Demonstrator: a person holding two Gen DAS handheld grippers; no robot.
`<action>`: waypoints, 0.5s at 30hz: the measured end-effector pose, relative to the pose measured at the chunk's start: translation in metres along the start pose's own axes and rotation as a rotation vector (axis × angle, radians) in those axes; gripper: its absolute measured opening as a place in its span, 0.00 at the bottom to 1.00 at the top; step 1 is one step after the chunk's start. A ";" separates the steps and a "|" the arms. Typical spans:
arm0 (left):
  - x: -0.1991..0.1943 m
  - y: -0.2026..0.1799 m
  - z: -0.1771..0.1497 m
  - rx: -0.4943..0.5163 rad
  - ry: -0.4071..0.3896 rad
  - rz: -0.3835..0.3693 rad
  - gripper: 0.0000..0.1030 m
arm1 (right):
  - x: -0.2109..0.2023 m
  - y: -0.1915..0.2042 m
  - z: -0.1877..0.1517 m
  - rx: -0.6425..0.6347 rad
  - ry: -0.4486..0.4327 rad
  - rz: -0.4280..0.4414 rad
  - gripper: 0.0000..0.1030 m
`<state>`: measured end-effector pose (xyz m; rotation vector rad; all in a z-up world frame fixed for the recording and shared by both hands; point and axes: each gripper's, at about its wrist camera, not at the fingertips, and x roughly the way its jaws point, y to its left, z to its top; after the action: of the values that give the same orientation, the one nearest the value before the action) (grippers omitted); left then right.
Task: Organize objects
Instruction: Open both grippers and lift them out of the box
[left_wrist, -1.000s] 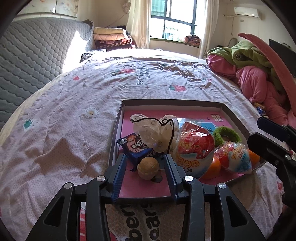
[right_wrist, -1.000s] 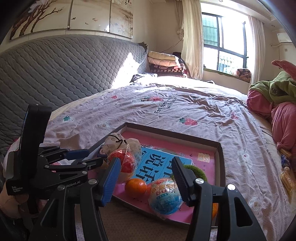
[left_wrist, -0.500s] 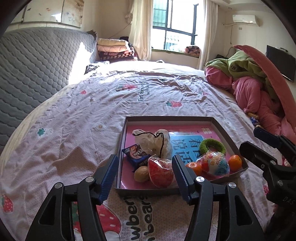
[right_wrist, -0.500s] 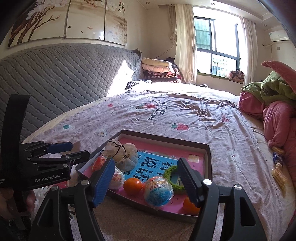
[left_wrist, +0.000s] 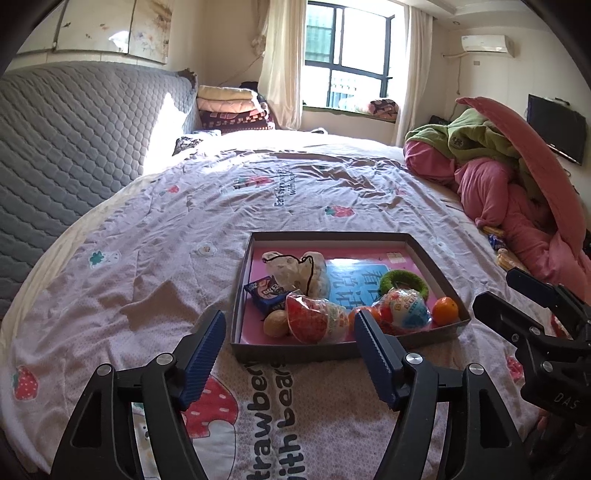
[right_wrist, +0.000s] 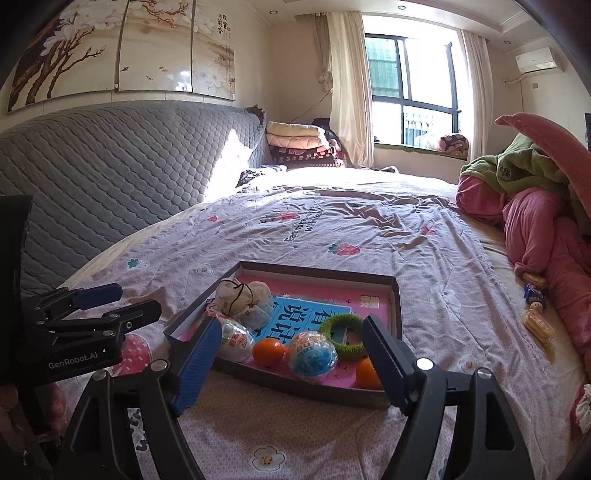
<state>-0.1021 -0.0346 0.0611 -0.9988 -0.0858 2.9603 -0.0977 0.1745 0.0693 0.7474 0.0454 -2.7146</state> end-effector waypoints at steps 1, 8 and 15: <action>-0.001 -0.001 -0.002 0.001 0.002 -0.001 0.72 | -0.001 0.001 -0.002 0.003 0.004 -0.001 0.76; -0.008 -0.006 -0.011 0.016 0.006 0.005 0.75 | -0.007 0.007 -0.013 0.008 0.018 -0.025 0.77; -0.013 -0.009 -0.024 0.016 -0.011 0.030 0.76 | -0.012 0.007 -0.021 0.033 0.019 -0.049 0.81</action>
<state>-0.0769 -0.0252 0.0504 -0.9914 -0.0483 2.9887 -0.0752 0.1735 0.0577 0.7920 0.0235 -2.7613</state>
